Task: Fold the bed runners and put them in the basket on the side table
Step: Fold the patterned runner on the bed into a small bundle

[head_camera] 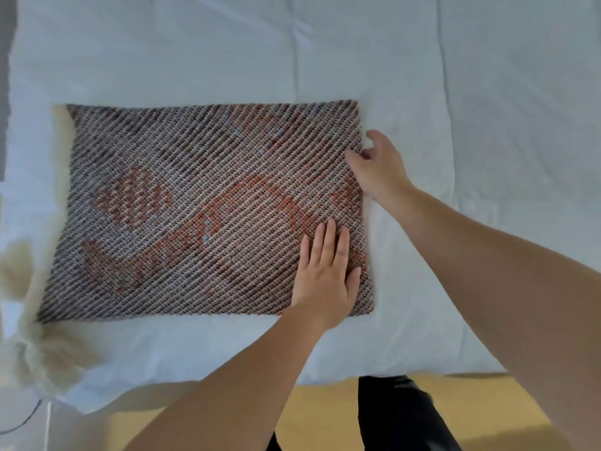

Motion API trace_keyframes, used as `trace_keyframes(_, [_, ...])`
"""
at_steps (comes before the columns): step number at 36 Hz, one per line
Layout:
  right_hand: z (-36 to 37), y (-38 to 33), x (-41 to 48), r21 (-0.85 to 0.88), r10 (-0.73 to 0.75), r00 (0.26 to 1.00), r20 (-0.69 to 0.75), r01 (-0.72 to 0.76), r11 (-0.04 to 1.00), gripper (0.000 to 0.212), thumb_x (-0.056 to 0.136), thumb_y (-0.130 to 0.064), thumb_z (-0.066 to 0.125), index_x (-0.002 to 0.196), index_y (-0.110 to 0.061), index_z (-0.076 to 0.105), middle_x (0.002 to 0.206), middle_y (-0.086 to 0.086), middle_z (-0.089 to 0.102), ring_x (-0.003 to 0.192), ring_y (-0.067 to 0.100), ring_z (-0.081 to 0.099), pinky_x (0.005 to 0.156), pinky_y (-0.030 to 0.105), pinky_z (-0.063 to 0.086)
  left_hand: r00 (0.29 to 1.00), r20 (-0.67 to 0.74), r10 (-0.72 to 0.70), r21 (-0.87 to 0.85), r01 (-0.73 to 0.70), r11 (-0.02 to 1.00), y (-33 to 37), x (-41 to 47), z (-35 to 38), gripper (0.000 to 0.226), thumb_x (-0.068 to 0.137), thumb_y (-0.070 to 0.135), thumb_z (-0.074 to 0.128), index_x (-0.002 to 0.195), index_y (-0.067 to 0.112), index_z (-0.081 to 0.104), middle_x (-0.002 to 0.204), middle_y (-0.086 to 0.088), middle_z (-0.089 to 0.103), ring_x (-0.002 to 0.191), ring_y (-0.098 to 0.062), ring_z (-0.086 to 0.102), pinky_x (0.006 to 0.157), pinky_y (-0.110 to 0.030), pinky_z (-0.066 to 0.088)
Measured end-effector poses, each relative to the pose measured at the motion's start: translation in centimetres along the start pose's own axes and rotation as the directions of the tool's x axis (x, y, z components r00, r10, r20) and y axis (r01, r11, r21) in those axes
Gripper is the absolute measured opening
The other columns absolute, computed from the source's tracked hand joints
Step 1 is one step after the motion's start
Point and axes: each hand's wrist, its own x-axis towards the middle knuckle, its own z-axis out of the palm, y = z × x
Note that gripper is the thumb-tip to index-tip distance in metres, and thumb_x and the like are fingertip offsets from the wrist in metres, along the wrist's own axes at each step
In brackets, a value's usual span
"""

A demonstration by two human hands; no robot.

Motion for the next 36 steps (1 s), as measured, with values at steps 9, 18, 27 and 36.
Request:
trace_keyframes(9, [-1.6,-7.5,-1.2,0.075,-0.024,0.984,0.175,0.011,0.997,0.023,0.083,-0.014,0.059,0.106,-0.011,0.054,0.098,0.005,0.063,0.081,0.020,0.067,0.055,0.033,0.060,0.993,0.021,-0.120,-0.232,0.122,0.965,1.6,-2.9,-5.2,0.076,0.097,0.050,0.027,0.146,0.020,-0.023,0.158,-0.002,-0.021,0.143,-0.012,-0.021,0.119,-0.033,-0.005])
trace_keyframes(18, [1.4,-17.2,-5.9,0.066,-0.065,0.964,0.256,0.049,0.997,0.005,0.087,-0.013,0.058,0.086,-0.010,0.055,0.086,0.011,0.064,0.064,0.026,0.069,0.056,0.040,0.061,0.935,-0.128,-0.332,-0.427,0.250,0.869,1.4,-7.4,-13.5,0.092,0.089,0.057,0.046,0.148,0.025,-0.018,0.160,0.006,0.008,0.136,-0.018,0.037,0.099,-0.036,0.044])
trace_keyframes(27, [7.8,-25.4,-9.5,0.040,-0.058,0.967,0.247,0.049,0.998,0.022,0.077,-0.008,0.059,0.098,-0.006,0.056,0.092,0.015,0.063,0.072,0.035,0.068,0.060,0.050,0.060,0.843,-0.112,-0.526,-0.499,0.410,0.764,-4.2,-11.9,-20.2,0.086,0.087,0.037,0.056,0.150,0.025,-0.001,0.150,0.003,0.035,0.121,-0.023,0.053,0.095,-0.039,0.046])
trace_keyframes(36, [18.3,-30.6,-9.9,-0.096,-0.044,0.974,0.223,0.067,0.993,0.021,0.088,-0.010,0.056,0.107,-0.010,0.048,0.087,0.006,0.052,0.058,0.023,0.064,0.039,0.022,0.051,0.768,-0.168,-0.618,-0.475,0.487,0.733,-16.7,-16.4,-22.1,0.052,0.099,0.026,0.036,0.148,0.021,0.017,0.144,0.002,0.041,0.111,-0.021,0.058,0.085,-0.039,0.049])
